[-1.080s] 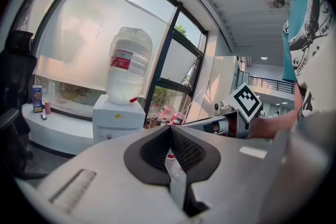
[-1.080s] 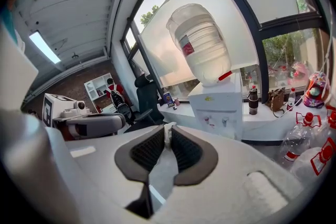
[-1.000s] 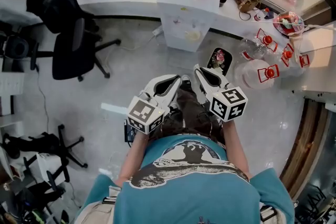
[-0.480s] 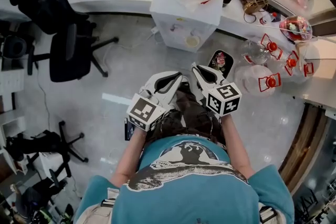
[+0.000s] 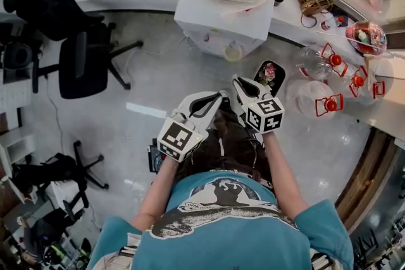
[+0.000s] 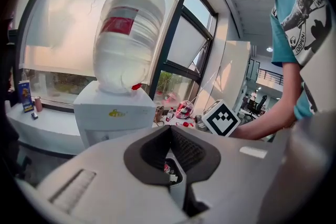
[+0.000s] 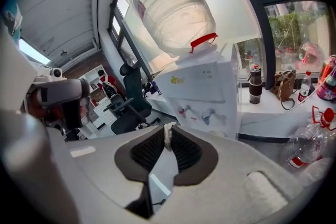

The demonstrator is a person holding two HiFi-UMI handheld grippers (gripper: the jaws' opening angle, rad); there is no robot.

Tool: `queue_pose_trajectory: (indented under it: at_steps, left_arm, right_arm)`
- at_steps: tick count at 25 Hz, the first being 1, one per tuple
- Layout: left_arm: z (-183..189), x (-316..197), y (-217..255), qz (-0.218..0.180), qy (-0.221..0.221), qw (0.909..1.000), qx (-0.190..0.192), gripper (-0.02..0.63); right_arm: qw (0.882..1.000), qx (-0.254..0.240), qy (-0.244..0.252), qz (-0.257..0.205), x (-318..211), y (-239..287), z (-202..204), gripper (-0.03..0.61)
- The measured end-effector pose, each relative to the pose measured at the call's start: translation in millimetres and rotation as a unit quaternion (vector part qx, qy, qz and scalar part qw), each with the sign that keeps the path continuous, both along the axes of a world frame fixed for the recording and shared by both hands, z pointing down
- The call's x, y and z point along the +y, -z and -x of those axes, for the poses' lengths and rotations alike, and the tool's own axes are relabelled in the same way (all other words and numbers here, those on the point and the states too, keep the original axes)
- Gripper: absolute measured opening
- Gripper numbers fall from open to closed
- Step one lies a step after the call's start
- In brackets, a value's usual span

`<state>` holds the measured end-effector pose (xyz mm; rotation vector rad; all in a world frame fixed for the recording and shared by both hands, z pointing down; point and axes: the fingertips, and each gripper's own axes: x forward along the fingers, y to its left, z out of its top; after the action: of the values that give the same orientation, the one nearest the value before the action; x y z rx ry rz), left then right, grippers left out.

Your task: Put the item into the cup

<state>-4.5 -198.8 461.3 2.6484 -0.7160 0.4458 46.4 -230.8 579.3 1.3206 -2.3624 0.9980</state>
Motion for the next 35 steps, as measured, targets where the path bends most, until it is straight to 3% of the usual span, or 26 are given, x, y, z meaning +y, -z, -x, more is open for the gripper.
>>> queue_pose_trajectory:
  at_steps: [5,13,26,35]
  left_arm:
    - [-8.6,-12.9,-27.6,0.004,-0.011,0.9999,-0.008,0.014]
    - [-7.7,-28.0,-56.6,0.050,0.022,0.9985,-0.007,0.012]
    - [-10.2,-58.9,-53.9,0.022,0.026,0.9994,-0.012,0.012]
    - [-16.3,-55.8,-67.5,0.035,0.017,0.9991,-0.018,0.014]
  right_arm:
    - [1.000,0.000,-0.024,0.011,-26.9,-42.5,-14.6,0.043]
    - [0.996,0.007,-0.059,0.058,-57.1,-112.6,-28.1,0.043]
    - [0.992,0.047,-0.067,0.096,-92.8,-177.8,-30.5,0.043]
    - [0.989,0.045,-0.085,0.115,-105.4,-205.5,-30.7,0.043]
